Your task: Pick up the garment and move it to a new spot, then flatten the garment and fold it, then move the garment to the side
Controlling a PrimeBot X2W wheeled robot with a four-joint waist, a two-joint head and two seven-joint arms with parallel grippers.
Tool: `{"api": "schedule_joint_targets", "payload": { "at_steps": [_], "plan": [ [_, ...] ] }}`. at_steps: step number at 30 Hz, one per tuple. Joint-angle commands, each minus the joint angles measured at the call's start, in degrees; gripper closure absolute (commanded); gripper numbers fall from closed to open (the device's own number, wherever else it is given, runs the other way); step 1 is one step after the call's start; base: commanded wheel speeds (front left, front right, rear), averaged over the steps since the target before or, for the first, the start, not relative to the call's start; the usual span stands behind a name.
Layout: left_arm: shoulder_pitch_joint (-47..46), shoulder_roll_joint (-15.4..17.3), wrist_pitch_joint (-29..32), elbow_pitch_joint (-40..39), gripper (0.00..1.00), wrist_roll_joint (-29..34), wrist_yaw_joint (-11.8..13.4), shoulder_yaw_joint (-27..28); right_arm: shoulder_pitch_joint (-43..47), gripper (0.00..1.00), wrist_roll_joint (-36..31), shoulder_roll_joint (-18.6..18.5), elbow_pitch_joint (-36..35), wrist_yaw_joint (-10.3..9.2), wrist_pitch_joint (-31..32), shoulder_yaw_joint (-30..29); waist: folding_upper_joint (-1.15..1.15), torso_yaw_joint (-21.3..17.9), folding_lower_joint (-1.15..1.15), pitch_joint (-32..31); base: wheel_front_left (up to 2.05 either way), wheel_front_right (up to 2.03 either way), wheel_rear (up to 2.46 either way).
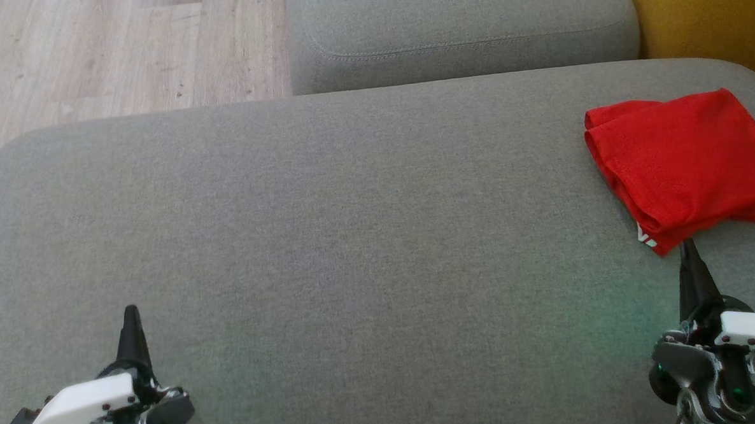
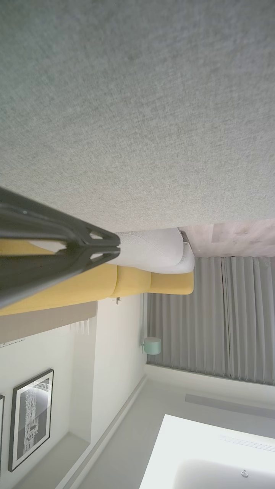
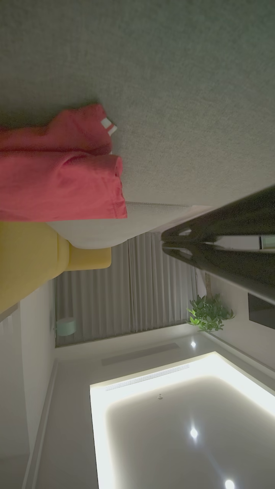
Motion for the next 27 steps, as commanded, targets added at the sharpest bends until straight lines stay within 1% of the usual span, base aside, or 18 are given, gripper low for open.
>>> {"api": "schedule_joint_targets", "payload": {
  "at_steps": [1, 27],
  "plan": [
    [-2.7, 0.3, 0.3, -2.1, 1.0, -0.1, -0.4, 2.3, -3.1, 1.0, 0.0, -0.7, -1.8, 0.44, 0.5, 1.0, 0.0, 0.0, 0.0, 0.0, 0.0, 0.0, 0.0],
    [-2.8, 0.2, 0.4, -2.1, 1.0, 0.0, -0.4, 2.4, -3.1, 1.0, -0.2, -0.6, -1.8, 0.44, 0.7, 0.7, 0.0, 0.0, 0.0, 0.0, 0.0, 0.0, 0.0]
  ]
}}
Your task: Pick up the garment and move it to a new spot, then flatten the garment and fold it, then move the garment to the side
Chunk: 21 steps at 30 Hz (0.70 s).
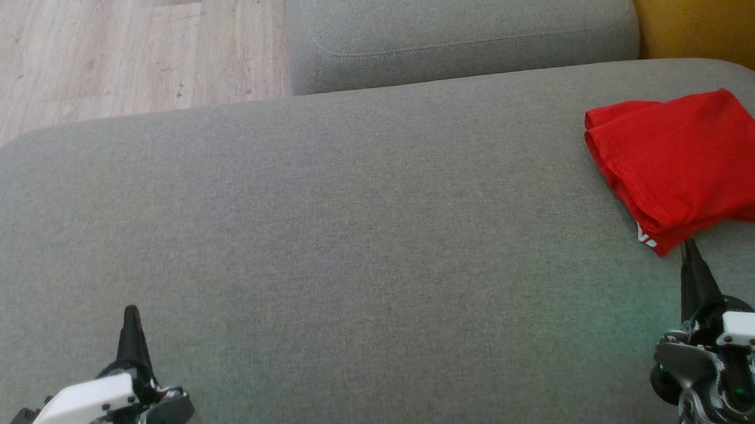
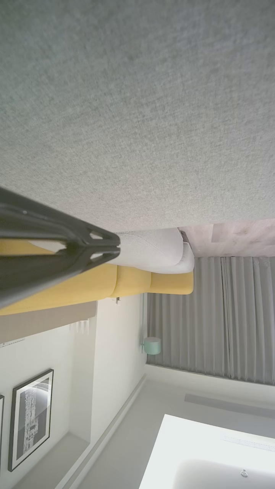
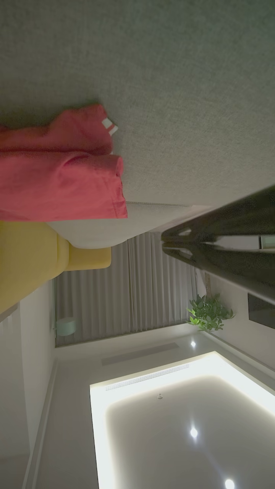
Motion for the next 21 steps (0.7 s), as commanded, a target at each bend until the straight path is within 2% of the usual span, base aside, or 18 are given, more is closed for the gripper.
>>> {"api": "schedule_joint_targets", "payload": {
  "at_steps": [1, 21],
  "plan": [
    [-2.8, 0.2, 0.4, -2.1, 1.0, 0.0, -0.4, 2.3, -3.1, 1.0, -0.2, -0.6, -1.8, 0.44, 0.3, 1.1, 0.0, 0.0, 0.0, 0.0, 0.0, 0.0, 0.0],
    [-2.8, 0.2, 0.4, -2.1, 1.0, 0.1, -0.4, 2.4, -3.1, 1.0, -0.3, -0.5, -1.8, 0.44, 0.4, 0.9, 0.0, 0.0, 0.0, 0.0, 0.0, 0.0, 0.0]
  ]
}}
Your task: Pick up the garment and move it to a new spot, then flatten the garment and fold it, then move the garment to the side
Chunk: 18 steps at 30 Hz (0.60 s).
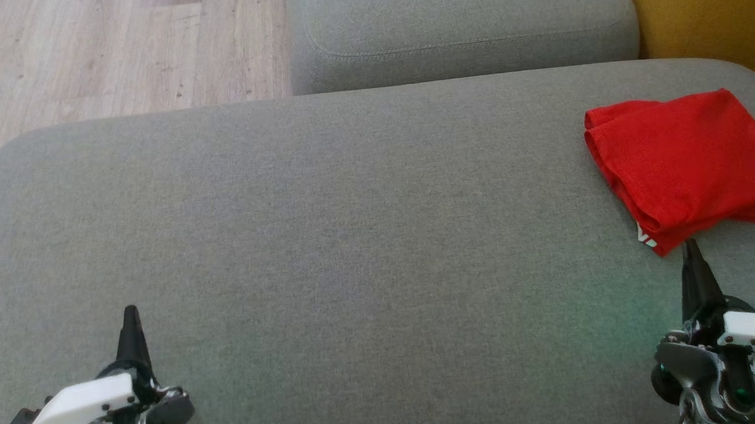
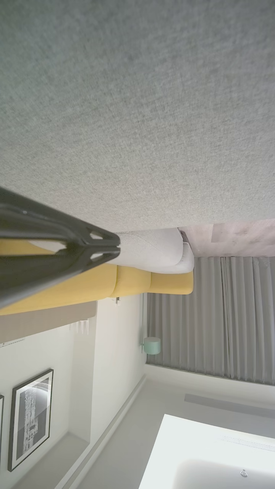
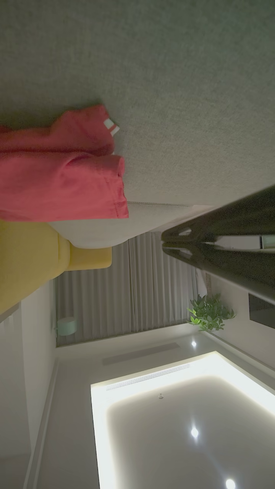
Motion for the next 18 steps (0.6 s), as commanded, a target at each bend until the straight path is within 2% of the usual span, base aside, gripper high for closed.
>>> {"api": "schedule_joint_targets", "payload": {
  "at_steps": [1, 18],
  "plan": [
    [-2.8, 0.2, 0.4, -2.1, 1.0, 0.1, -0.4, 2.3, -3.1, 1.0, -0.3, -0.5, -1.8, 0.44, 0.4, 1.2, 0.0, 0.0, 0.0, 0.0, 0.0, 0.0, 0.0],
    [-2.8, 0.2, 0.4, -2.1, 1.0, 0.1, -0.4, 2.4, -3.1, 1.0, -0.4, -0.4, -1.8, 0.44, 0.4, 1.1, 0.0, 0.0, 0.0, 0.0, 0.0, 0.0, 0.0]
  ]
}}
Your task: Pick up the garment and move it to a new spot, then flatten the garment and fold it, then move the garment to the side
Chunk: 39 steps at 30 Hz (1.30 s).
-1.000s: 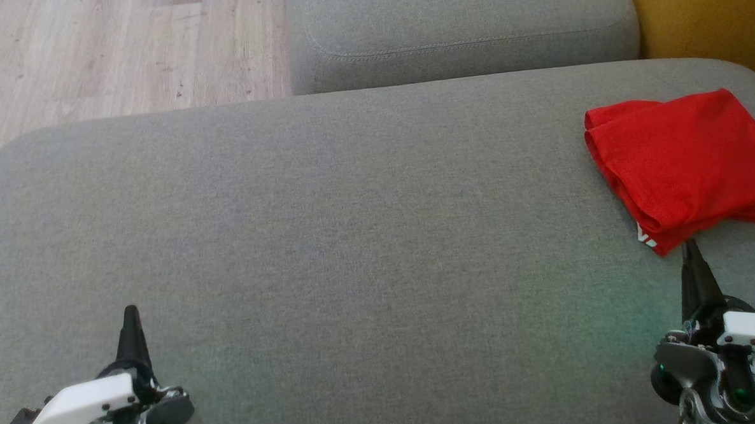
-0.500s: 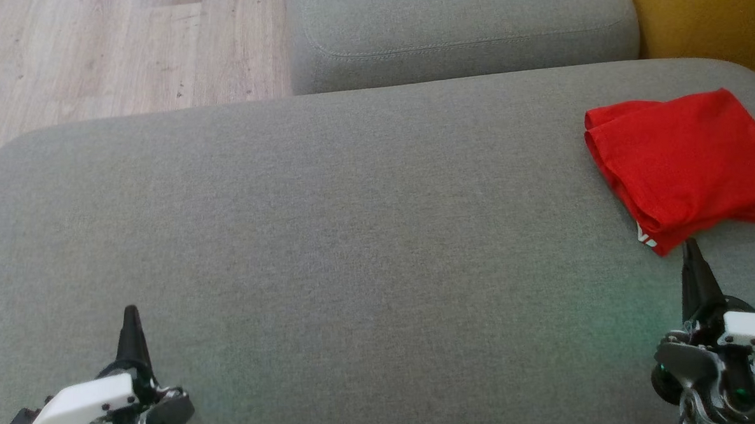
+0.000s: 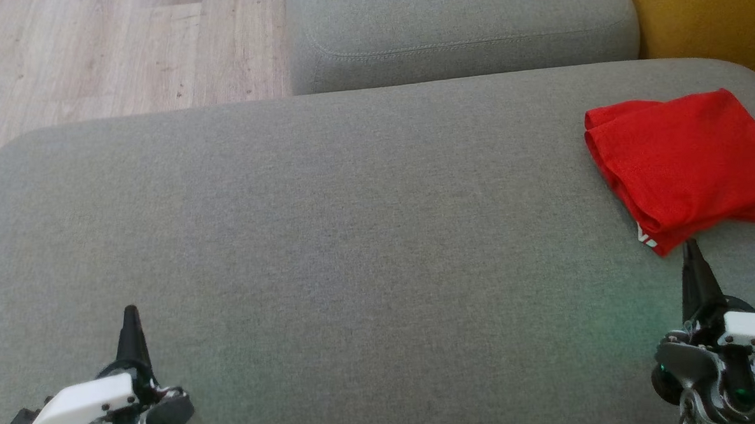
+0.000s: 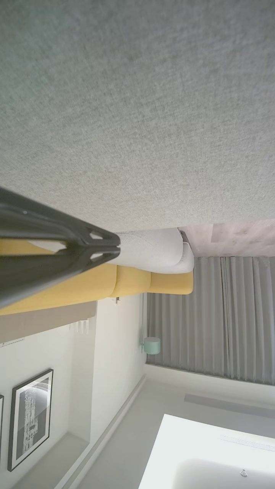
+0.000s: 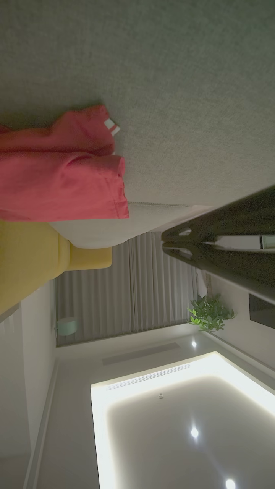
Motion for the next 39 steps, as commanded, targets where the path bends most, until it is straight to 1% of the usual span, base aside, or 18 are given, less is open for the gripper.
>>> {"api": "schedule_joint_targets", "payload": {
  "at_steps": [1, 39],
  "plan": [
    [-2.8, 0.2, 0.4, -2.1, 1.0, 0.1, -0.4, 2.3, -3.1, 1.0, -0.3, -0.4, -1.8, 0.44, 0.4, 1.1, 0.0, 0.0, 0.0, 0.0, 0.0, 0.0, 0.0],
    [-2.8, 0.2, 0.4, -2.1, 1.0, 0.1, -0.4, 2.4, -3.1, 1.0, -0.4, -0.3, -1.8, 0.44, 0.6, 1.0, 0.0, 0.0, 0.0, 0.0, 0.0, 0.0, 0.0]
  ]
}}
